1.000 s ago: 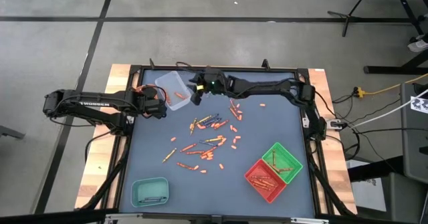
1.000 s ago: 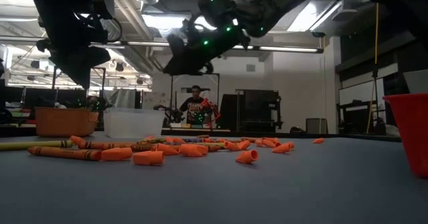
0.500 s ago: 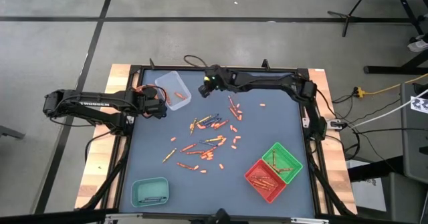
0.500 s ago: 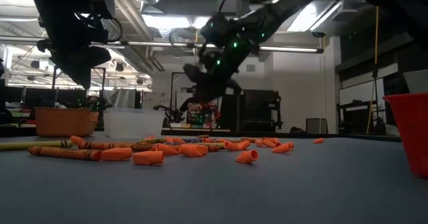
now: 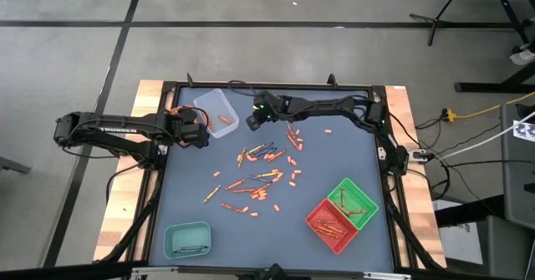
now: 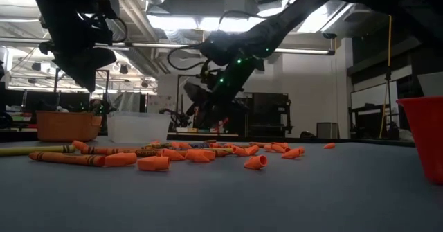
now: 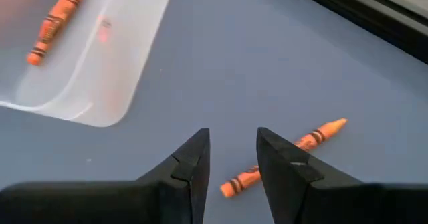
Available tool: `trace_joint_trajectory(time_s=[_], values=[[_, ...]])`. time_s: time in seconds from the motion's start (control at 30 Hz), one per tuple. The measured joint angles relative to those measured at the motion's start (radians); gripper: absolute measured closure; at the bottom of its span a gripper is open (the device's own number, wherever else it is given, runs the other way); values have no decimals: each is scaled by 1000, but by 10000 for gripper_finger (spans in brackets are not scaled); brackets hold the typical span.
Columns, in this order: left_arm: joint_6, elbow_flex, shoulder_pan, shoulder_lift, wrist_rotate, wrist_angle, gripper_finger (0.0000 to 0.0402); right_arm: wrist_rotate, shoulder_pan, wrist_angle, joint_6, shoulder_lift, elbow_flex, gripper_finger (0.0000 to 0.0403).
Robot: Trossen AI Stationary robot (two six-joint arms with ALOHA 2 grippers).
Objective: Sort crayons
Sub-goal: Put the light orange crayon into the green bin
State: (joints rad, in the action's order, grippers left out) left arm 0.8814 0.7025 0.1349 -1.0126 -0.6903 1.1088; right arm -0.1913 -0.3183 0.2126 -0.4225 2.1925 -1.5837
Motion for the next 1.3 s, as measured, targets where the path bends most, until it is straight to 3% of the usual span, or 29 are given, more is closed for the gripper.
trace_joint_trajectory(time_s=[0.4, 1.3], values=[[0, 0, 0, 0, 0, -5, 272, 53, -3, 182, 11, -13, 0, 283], [1, 0, 0, 0, 0, -7, 272, -11, -2, 633, 35, -93, 5, 283]])
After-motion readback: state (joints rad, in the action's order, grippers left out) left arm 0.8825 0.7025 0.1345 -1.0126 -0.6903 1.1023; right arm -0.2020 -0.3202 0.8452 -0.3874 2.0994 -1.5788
